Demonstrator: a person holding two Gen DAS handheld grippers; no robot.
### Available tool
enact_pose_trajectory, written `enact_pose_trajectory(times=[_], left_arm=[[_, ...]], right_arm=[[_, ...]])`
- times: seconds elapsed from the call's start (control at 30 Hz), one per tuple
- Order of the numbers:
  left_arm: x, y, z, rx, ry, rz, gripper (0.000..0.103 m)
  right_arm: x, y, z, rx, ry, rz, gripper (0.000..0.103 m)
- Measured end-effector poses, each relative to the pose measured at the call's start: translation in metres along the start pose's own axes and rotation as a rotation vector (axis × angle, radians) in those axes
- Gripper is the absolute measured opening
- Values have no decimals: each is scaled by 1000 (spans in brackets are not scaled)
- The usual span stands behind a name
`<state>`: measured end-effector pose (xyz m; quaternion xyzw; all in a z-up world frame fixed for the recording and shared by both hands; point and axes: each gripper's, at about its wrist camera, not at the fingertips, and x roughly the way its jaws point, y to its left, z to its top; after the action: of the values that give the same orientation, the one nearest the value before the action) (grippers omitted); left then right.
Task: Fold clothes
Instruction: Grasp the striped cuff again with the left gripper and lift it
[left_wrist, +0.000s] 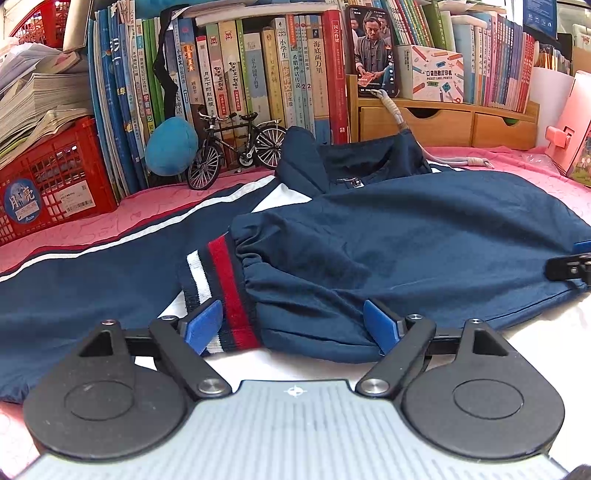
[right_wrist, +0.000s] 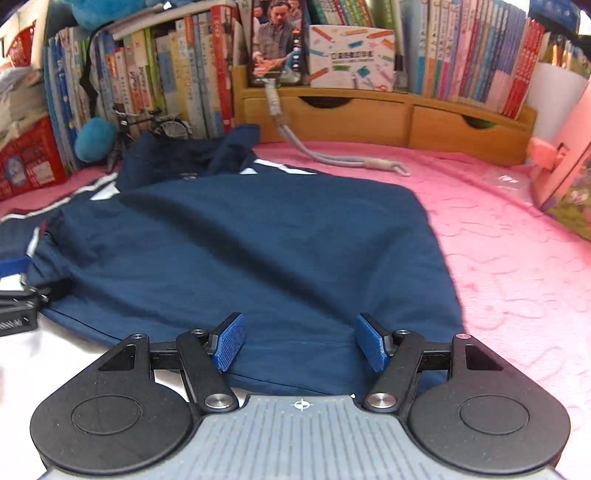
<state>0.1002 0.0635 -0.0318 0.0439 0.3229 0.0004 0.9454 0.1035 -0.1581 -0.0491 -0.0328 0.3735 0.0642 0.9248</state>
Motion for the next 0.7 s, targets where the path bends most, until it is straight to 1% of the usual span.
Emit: enact_pose_trajectory(times=[0.1,0.13,0.17,0.27,0.33,0.37,0.4,0.43,0.47,0.53,0.63,0.7], left_arm=[[0,0,0,-1,0,-3,85],[0,1,0,-2,1,-4,86],[0,1,0,-1,1,-6,87],[0,0,0,2,4,-10,89],[0,-1,1,4,6,-12,90],[0,-1,1,4,6,-13,91],[0,-1,1,4,7,-14,92],[1,-1,1,5,8,-16,92],[1,-1,1,6,8,-16,93],[1,-1,1,7,10,-17,93],[2,-1,1,5,12,-20,94],[2,-1,1,5,13,-18,95]], right_arm=[[-6,-23,-10,-6,-15,-90,66],[-8,-31,-12,2,-18,-120,68],[-9,-43,-13,37,-14,-147,73],[-14,-72,-11,166,24,-182,78],[-22,-71,-4,182,38,-221,77],[-26,-66,2,167,32,-252,77],[-32,-59,7,146,7,-254,77],[-38,-52,13,128,-25,-237,77],[-43,-45,19,119,-59,-198,77],[-44,-29,31,116,-121,-92,79],[-28,-2,47,88,-204,84,85],[-7,15,55,90,-185,155,86]])
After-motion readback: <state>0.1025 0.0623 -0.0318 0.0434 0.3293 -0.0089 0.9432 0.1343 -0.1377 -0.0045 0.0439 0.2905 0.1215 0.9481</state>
